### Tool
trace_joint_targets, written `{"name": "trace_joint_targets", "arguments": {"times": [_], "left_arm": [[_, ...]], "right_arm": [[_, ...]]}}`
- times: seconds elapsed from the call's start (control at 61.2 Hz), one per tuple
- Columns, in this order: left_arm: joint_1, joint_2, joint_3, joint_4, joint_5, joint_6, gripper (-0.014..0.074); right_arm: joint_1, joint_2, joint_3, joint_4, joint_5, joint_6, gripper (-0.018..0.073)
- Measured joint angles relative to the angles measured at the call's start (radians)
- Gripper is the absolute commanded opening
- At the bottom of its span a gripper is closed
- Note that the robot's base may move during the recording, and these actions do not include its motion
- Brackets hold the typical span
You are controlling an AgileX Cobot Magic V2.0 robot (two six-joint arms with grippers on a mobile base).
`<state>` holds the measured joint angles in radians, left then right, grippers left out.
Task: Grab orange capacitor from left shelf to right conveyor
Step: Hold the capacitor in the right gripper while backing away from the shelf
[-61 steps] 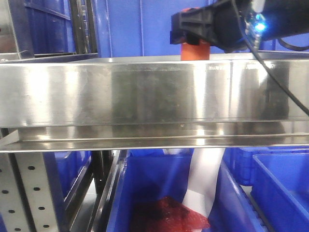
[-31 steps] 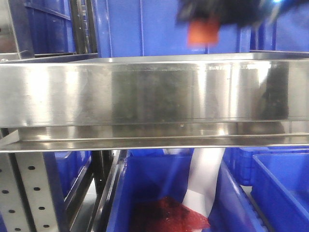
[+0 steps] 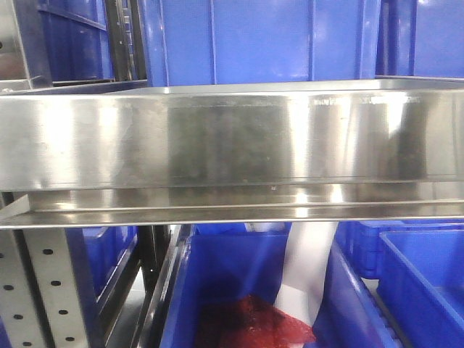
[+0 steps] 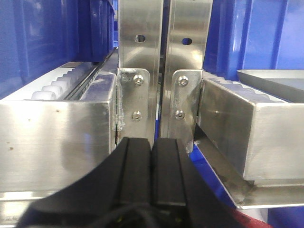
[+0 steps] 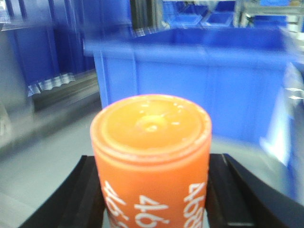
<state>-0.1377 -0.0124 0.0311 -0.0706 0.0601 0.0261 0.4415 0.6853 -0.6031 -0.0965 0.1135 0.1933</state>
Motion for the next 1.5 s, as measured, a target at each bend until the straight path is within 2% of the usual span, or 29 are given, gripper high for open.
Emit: {"name": "trace_joint_targets", "arguments": {"times": [0.196, 0.474, 0.654, 1.503], "left_arm": [[0.000, 0.000, 0.000, 0.000, 0.000, 0.000, -0.0127], [0.000, 0.000, 0.000, 0.000, 0.000, 0.000, -0.0127], [0.000, 0.000, 0.000, 0.000, 0.000, 0.000, -0.0127], [0.000, 0.000, 0.000, 0.000, 0.000, 0.000, -0.0127]], "right_arm": [[0.000, -0.236, 0.055, 0.000, 0.209, -0.054, 0.0079], [0.000, -0.488, 0.101, 0.000, 0.335, -0.077, 0.0079], [0.000, -0.552, 0.103, 0.000, 0.343, -0.080, 0.0079], [0.000, -0.557, 0.103, 0.000, 0.343, -0.082, 0.0079]]}}
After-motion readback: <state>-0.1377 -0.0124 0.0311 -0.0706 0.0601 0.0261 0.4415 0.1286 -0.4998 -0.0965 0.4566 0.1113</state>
